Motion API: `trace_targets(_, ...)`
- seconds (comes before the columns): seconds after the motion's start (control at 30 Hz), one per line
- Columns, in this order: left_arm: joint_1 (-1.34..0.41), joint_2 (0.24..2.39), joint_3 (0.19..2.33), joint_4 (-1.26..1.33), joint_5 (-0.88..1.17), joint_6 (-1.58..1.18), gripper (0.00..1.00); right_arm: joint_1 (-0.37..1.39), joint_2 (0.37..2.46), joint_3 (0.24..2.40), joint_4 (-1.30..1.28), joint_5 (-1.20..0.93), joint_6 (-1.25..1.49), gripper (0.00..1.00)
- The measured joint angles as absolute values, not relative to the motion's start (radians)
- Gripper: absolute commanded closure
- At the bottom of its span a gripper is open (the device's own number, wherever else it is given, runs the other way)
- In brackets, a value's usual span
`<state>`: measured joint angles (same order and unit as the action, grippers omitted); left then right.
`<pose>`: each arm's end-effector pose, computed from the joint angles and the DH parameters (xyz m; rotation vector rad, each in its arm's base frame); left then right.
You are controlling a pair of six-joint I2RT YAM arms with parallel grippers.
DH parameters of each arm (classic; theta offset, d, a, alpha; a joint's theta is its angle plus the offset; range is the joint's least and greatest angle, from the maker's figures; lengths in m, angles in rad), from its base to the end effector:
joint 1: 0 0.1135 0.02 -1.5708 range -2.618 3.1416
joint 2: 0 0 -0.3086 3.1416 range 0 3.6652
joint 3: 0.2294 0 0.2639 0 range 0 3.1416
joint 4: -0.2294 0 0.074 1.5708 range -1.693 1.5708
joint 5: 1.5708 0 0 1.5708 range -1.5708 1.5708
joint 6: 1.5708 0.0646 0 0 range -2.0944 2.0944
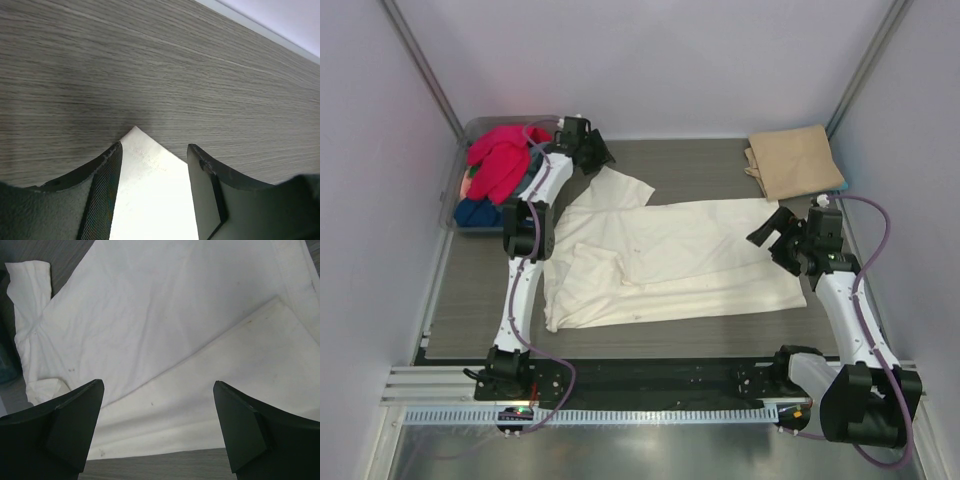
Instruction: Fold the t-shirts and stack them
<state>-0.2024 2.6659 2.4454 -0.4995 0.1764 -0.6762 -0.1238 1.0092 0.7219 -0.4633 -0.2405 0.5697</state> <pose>0.6459 -0.1441 0.1664 -0.4627 2.3202 -0.6447 0.2193 -0.0118 0.2662 0.6811 2.2474 0.5018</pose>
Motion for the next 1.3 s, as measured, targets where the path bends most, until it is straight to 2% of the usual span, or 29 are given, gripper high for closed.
trace_targets(0.93, -0.241, 2.674, 2.427, -0.459, 0.1, -0.587, 0.39, -0.091, 1.074, 0.72, -0.427, -0.233, 0.569, 0.03)
trace_targets(1.0, -0.247, 2.674, 2.427, -0.46, 0.093, -0.577, 0.43, -0.091, 1.074, 0.72, -0.426, -0.233, 0.569, 0.03)
trace_targets(1.07, -0.255, 2.674, 2.426, -0.463, 0.085, -0.573, 0.59, -0.091, 1.074, 0.72, -0.426, -0.233, 0.569, 0.03)
trace_targets(1.13, -0.265, 2.674, 2.425, -0.476, 0.076, -0.57, 0.69, -0.091, 1.077, 0.72, -0.424, -0.234, 0.569, 0.03)
trace_targets(1.2, -0.273, 2.675, 2.425, -0.487, 0.07, -0.568, 0.7, -0.091, 1.081, 0.72, -0.424, -0.234, 0.569, 0.03)
trace_targets(1.3, -0.277, 2.684, 2.44, -0.498, 0.07, -0.57, 0.81, -0.091, 1.08, 0.72, -0.422, -0.234, 0.569, 0.03)
